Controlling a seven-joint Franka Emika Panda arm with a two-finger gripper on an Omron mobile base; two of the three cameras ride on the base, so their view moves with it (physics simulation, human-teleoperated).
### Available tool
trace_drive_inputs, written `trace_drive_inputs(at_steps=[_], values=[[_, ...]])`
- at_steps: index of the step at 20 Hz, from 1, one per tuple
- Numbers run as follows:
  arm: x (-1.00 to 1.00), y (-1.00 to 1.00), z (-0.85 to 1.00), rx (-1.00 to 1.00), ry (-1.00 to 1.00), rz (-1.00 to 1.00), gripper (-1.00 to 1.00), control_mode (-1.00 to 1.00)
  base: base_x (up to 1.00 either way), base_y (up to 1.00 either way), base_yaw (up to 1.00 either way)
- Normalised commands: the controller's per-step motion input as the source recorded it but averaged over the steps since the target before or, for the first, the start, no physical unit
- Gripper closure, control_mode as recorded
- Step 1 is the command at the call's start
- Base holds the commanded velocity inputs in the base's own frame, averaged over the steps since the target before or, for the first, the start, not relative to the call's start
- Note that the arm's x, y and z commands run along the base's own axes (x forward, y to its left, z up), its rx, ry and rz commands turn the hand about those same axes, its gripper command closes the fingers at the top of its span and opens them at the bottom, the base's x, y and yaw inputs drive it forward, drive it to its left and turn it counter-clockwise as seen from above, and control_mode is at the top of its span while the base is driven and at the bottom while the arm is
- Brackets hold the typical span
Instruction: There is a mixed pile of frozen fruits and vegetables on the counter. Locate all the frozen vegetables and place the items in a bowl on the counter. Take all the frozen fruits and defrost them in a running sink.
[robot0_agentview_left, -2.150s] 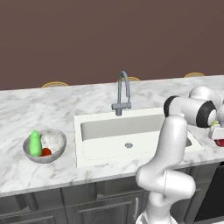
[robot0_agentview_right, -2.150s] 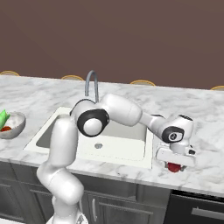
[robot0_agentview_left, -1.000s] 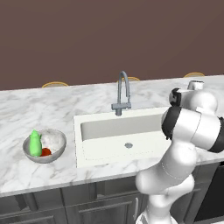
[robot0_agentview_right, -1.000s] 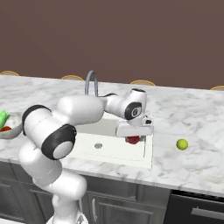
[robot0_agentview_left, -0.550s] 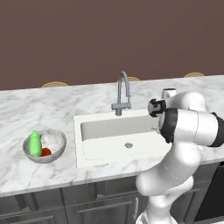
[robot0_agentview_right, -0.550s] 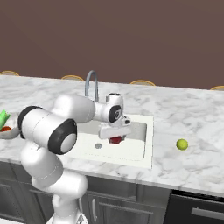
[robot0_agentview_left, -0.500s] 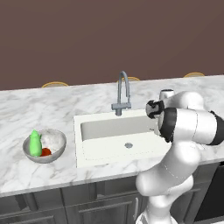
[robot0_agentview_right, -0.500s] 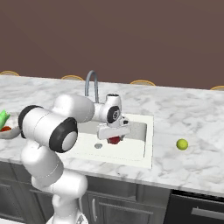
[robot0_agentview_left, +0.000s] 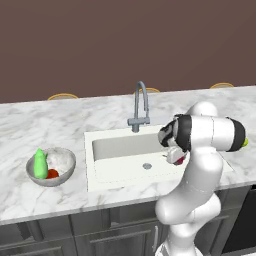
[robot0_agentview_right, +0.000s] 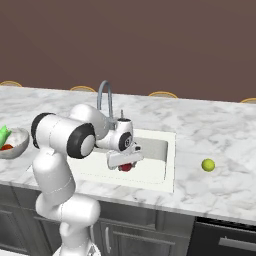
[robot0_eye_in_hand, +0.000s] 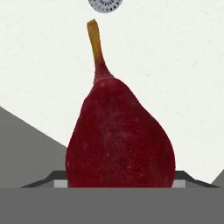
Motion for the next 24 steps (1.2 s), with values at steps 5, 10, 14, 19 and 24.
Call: trace_drive_inputs(at_steps=[5,10,14,19,24], values=[[0.25,0.0,-0.51,0.04,0.0,-0.38,1.0,-1.0,0.0,0.0,0.0],[0.17,0.0,-0.51,-0.05,-0.08,-0.18,1.0,-1.0,0.0,0.0,0.0],[0.07,0.01,-0.38,-0.01,-0.08,-0.12,1.0,-1.0,0.0,0.0,0.0],[0.06,0.0,-0.41,0.0,-0.06,-0.1,1.0,-1.0,0.0,0.0,0.0],[0.1,0.04,-0.24,0.0,-0.05,-0.07,-1.0,-1.0,0.0,0.0,0.0]])
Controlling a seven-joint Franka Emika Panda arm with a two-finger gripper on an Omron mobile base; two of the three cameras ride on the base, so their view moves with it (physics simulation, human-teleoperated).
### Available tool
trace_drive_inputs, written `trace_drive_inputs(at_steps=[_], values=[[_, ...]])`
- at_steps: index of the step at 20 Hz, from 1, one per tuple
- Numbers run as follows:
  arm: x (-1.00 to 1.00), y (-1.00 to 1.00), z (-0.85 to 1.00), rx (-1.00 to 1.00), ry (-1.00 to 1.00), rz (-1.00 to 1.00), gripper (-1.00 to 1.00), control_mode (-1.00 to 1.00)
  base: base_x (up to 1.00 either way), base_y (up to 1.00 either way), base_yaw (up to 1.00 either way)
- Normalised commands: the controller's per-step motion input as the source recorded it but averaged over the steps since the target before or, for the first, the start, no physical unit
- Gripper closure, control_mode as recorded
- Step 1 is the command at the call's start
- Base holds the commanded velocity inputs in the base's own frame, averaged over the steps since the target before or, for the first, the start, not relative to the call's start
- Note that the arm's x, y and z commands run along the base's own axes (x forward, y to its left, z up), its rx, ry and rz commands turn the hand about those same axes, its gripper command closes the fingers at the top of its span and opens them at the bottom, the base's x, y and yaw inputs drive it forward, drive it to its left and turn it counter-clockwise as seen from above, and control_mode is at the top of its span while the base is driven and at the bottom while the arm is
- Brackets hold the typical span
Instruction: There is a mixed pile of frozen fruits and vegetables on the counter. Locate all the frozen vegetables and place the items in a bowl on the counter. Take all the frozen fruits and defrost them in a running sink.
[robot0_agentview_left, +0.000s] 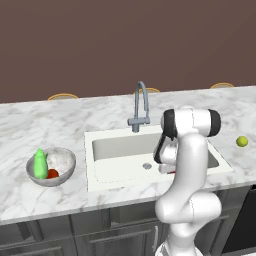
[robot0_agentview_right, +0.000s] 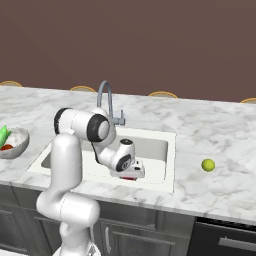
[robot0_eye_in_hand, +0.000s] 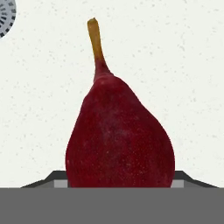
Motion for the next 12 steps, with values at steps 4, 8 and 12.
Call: trace_drive_inputs(at_steps=[4,8,12], values=[[0.06,0.0,-0.23,0.0,-0.05,-0.04,-1.0,-1.0,0.0,0.0,0.0],[0.01,0.0,0.16,-0.04,-0.01,-0.01,-1.0,-1.0,0.0,0.0,0.0],[0.0,0.0,0.89,-0.01,0.0,0.0,-1.0,-1.0,0.0,0.0,0.0]])
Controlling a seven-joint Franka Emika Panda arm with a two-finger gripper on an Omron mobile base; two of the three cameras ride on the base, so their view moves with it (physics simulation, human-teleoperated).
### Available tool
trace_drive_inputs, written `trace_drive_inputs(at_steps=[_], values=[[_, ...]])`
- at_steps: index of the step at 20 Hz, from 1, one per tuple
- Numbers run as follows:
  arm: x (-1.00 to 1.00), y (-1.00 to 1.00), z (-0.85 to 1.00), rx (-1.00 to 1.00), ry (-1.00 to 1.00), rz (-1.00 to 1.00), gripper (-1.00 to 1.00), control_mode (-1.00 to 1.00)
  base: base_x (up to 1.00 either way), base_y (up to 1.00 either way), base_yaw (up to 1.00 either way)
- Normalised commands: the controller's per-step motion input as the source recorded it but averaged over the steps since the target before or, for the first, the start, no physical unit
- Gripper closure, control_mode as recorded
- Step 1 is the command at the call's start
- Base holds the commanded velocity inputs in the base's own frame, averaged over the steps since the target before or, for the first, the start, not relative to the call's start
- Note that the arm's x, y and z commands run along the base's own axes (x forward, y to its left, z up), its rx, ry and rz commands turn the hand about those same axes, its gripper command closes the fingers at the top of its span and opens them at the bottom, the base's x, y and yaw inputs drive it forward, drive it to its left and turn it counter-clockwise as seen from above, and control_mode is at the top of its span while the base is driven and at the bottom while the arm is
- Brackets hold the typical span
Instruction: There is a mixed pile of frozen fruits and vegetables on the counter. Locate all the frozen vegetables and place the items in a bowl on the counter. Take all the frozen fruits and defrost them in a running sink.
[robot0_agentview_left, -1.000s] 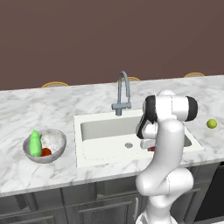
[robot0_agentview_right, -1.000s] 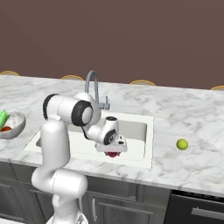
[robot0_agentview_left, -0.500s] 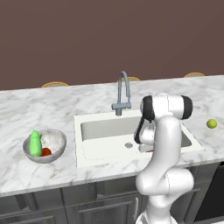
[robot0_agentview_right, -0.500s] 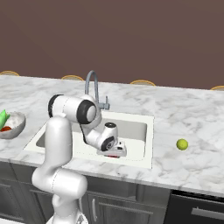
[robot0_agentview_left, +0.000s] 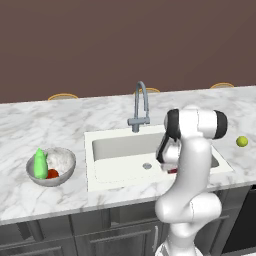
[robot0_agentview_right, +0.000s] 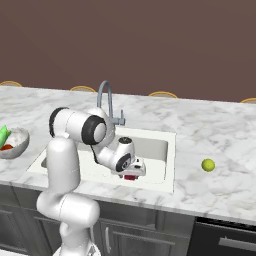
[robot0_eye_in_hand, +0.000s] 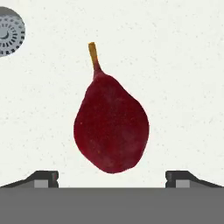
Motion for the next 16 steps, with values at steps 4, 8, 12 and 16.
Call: trace_drive_inputs(at_steps=[4,8,12,16], values=[[0.0,0.03,1.0,0.01,0.0,-0.01,-1.0,-1.0,0.0,0.0,0.0],[0.0,-0.07,0.82,-0.01,0.04,0.01,-1.0,-1.0,0.0,0.0,0.0],[-0.02,-0.27,0.6,-0.14,0.14,-0.06,-1.0,-1.0,0.0,0.0,0.0],[0.01,-0.58,0.53,-0.12,0.11,-0.23,-1.0,-1.0,0.0,0.0,0.0]])
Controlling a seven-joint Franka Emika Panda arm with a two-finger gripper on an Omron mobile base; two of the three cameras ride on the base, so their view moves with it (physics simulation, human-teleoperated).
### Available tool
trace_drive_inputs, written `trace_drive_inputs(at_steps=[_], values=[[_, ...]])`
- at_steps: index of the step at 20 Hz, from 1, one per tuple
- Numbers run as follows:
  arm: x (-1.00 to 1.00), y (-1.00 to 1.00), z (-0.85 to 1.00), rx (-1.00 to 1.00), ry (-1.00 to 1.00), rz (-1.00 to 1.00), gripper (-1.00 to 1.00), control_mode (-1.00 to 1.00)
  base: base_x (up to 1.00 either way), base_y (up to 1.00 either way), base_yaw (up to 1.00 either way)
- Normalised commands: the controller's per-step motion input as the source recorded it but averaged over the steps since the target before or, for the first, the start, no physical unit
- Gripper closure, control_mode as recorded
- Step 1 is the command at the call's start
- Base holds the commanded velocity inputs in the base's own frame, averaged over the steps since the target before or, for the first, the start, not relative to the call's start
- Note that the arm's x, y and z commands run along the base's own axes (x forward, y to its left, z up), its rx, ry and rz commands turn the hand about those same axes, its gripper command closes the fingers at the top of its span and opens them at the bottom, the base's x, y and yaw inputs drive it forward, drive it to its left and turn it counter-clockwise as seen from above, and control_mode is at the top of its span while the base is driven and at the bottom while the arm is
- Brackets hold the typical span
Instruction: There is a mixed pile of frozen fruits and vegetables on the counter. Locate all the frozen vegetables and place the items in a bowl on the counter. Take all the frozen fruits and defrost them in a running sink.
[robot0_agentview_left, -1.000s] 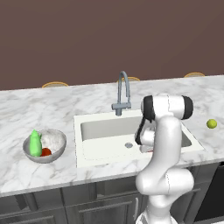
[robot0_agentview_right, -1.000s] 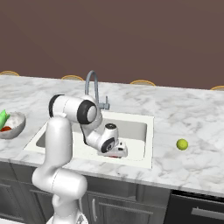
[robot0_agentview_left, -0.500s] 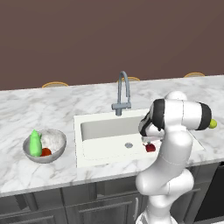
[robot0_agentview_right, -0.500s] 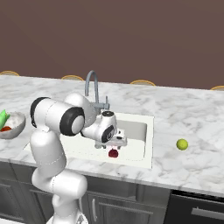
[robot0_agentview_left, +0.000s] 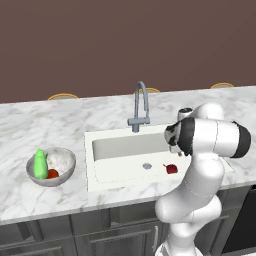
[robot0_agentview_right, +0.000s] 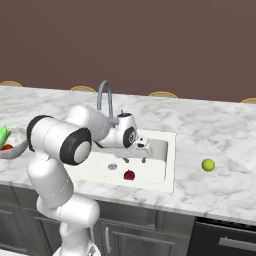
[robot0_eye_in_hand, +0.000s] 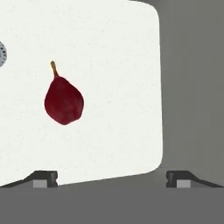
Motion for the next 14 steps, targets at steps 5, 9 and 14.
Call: trace_drive_inputs(at_steps=[5,9,14], values=[[0.08,-0.6,0.64,-0.05,0.06,-0.24,-1.0,-1.0,0.0,0.0,0.0],[0.0,-0.59,0.61,0.0,0.01,-0.24,-1.0,-1.0,0.0,0.0,0.0],[0.0,-0.63,0.53,0.0,0.0,-0.22,-1.0,-1.0,0.0,0.0,0.0]])
